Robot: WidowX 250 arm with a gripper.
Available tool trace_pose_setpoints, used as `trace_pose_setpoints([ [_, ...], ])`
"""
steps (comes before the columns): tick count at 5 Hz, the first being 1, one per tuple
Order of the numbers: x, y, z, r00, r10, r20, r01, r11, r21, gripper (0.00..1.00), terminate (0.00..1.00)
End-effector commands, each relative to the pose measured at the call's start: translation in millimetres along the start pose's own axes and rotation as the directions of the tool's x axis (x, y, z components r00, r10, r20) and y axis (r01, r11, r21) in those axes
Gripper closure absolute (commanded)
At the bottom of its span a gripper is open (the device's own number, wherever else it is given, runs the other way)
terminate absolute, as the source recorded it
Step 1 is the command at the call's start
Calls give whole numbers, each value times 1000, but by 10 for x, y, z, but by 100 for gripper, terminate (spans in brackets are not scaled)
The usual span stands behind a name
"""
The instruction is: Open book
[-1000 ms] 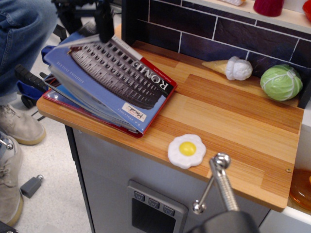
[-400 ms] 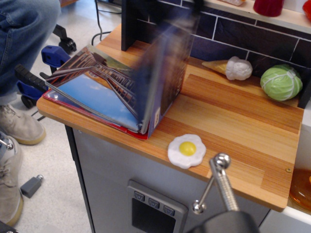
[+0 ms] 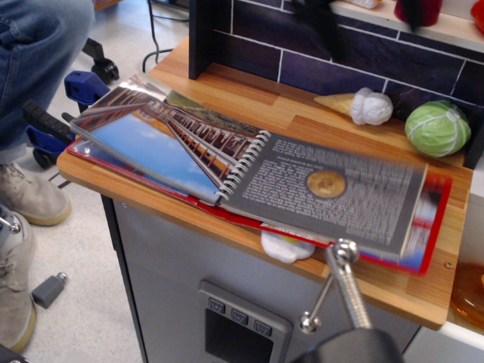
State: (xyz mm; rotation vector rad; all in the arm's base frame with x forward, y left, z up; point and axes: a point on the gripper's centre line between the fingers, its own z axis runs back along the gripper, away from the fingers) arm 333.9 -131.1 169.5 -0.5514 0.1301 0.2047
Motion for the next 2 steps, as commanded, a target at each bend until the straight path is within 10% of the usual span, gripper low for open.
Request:
trace_pose_setpoints([
  [1, -135, -305, -45, 988, -61, 145, 31, 979, 199, 0, 0],
  [2, -205, -121, -32, 970, -33, 240, -33, 962, 269, 0, 100],
])
